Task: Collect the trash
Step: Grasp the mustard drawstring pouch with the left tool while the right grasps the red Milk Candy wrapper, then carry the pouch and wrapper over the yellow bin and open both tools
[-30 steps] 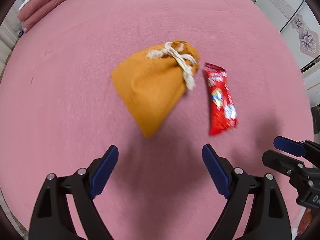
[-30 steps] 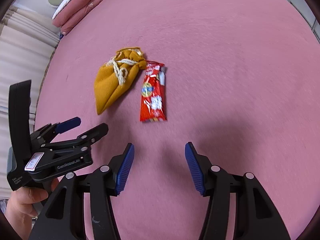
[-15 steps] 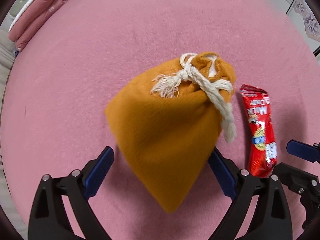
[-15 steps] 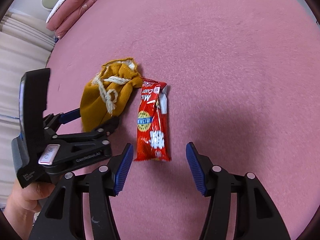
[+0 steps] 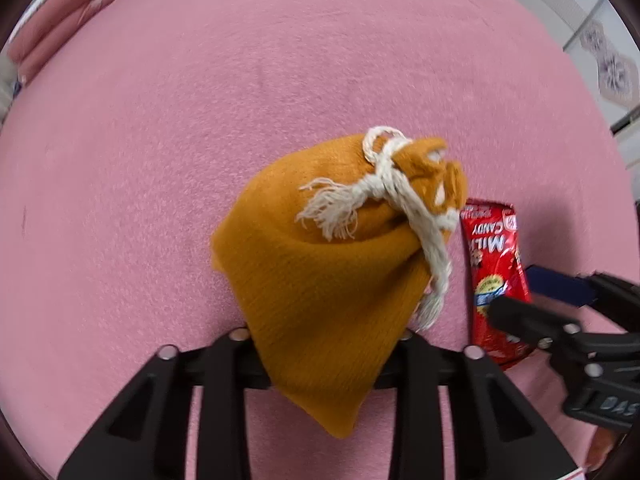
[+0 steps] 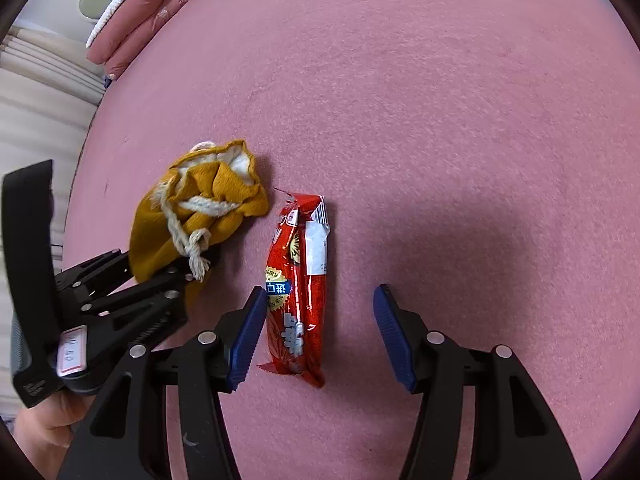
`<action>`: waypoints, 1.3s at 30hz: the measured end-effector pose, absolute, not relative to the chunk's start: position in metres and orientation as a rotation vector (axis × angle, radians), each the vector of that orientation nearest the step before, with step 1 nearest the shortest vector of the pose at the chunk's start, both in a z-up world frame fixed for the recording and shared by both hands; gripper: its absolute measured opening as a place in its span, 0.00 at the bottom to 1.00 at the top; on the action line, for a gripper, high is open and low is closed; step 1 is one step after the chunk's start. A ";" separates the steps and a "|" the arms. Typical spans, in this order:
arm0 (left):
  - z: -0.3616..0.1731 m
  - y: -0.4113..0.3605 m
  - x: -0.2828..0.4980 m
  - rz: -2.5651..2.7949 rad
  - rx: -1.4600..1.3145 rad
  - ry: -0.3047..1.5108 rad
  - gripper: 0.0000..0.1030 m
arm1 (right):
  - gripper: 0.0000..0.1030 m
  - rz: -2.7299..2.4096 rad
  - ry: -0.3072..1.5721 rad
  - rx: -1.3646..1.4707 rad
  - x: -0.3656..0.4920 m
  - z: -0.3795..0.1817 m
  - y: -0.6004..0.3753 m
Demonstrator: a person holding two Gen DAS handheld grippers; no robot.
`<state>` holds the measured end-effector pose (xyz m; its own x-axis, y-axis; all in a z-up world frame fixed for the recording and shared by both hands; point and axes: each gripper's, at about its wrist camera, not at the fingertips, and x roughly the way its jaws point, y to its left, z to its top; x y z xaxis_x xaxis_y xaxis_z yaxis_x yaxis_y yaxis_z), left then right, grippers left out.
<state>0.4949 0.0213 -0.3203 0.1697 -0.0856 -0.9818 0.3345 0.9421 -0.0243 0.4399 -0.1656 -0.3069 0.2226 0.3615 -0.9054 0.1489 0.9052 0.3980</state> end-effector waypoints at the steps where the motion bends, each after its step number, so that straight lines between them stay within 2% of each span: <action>1: -0.318 0.029 0.497 -0.300 0.189 1.375 0.23 | 0.54 0.147 1.355 0.442 0.442 -0.307 -0.164; 4: -0.315 0.041 0.498 -0.294 0.099 1.387 0.20 | 0.51 0.127 1.361 0.412 0.444 -0.307 -0.159; 6: -0.317 0.051 0.498 -0.284 0.066 1.390 0.19 | 0.37 0.115 1.362 0.369 0.446 -0.306 -0.152; 7: -0.316 0.053 0.496 -0.279 0.053 1.393 0.19 | 0.27 0.124 1.364 0.368 0.446 -0.305 -0.149; 16: -0.317 0.074 0.455 -0.277 -0.046 1.425 0.19 | 0.25 0.171 1.343 0.364 0.398 -0.289 -0.144; 23: -0.302 0.087 0.377 -0.275 -0.159 1.496 0.19 | 0.25 0.193 1.368 0.329 0.319 -0.264 -0.142; 29: -0.285 0.080 0.291 -0.299 -0.180 1.541 0.19 | 0.25 0.177 1.390 0.336 0.240 -0.241 -0.153; 39: -0.262 0.033 0.195 -0.393 -0.090 1.565 0.19 | 0.25 0.043 1.384 0.464 0.186 -0.215 -0.168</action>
